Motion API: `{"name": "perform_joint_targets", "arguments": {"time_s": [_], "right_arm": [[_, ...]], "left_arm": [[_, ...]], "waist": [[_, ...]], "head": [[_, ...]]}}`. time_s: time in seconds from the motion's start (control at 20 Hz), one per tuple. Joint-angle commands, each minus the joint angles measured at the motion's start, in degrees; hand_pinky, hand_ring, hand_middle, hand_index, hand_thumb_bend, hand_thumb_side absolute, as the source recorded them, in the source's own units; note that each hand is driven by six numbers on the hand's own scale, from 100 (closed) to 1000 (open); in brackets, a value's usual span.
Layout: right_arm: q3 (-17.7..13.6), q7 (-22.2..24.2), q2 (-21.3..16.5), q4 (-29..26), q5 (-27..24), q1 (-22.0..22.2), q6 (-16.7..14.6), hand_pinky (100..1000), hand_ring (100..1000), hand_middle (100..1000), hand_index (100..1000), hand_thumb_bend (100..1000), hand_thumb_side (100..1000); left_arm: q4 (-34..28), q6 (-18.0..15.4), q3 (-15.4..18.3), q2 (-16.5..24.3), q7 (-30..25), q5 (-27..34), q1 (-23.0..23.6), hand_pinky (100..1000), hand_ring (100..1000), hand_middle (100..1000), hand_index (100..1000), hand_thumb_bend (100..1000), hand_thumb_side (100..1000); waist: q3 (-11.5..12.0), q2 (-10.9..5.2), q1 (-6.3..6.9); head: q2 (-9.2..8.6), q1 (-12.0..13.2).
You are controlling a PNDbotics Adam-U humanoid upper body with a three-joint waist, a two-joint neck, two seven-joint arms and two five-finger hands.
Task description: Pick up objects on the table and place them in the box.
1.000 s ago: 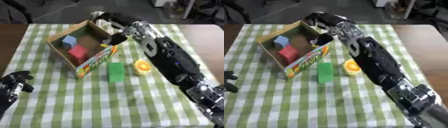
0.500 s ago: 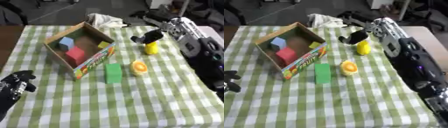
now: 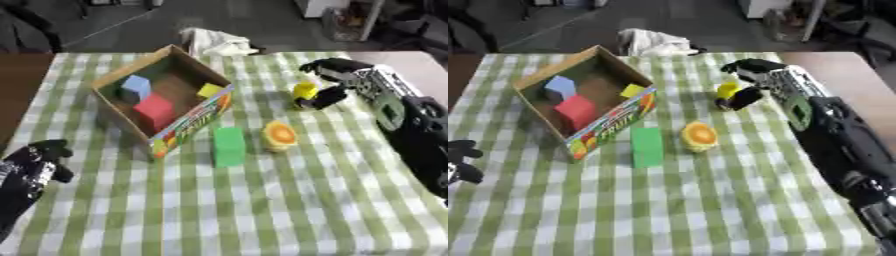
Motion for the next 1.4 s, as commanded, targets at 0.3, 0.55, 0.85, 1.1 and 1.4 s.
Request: {"name": "perform_joint_targets", "arguments": {"time_s": [0.3,0.55,0.85,1.1,1.4], "right_arm": [[-0.73,-2.18,0.52,4.68,5.12,-1.76,-0.83,784,898,873,946,371,436],[-1.16,-6.94,1.15,6.37,7.78,-1.89,0.62,743,835,732,837,346,189],[-1.42,-16.27,1.40,6.73,9.46,-2.11,3.75,686,754,552,622,216,100],[-1.14,-23.15,1.02,4.13,7.65,-2.70,4.82,661,729,480,500,226,100],[1.65,-22.33,1.04,-3.60,0.30,-6.08,3.19,662,746,478,484,154,100]], "left_arm": [[-0.76,-0.21,0.04,0.72,0.05,0.06,-0.47,586,534,650,789,100,600],[-0.74,-0.18,0.02,0.73,0.08,0.09,-0.47,586,534,650,789,100,601],[-0.72,-0.13,0.03,0.72,0.11,0.12,-0.45,586,534,650,789,100,600],[-0.71,-0.06,0.00,0.71,0.10,0.14,-0.39,586,534,649,789,100,603],[-0.70,0.01,-0.15,0.65,-0.02,0.13,-0.32,586,533,649,789,100,603]], "waist": [[0.16,-0.87,0.19],[0.23,-0.89,0.21],[0.33,-0.94,0.21],[0.37,-1.05,0.06],[0.78,-1.14,-0.04]], "head": [[0.26,-0.53],[0.26,-0.67],[0.26,-0.79],[0.26,-0.83],[0.26,-1.12]]}}
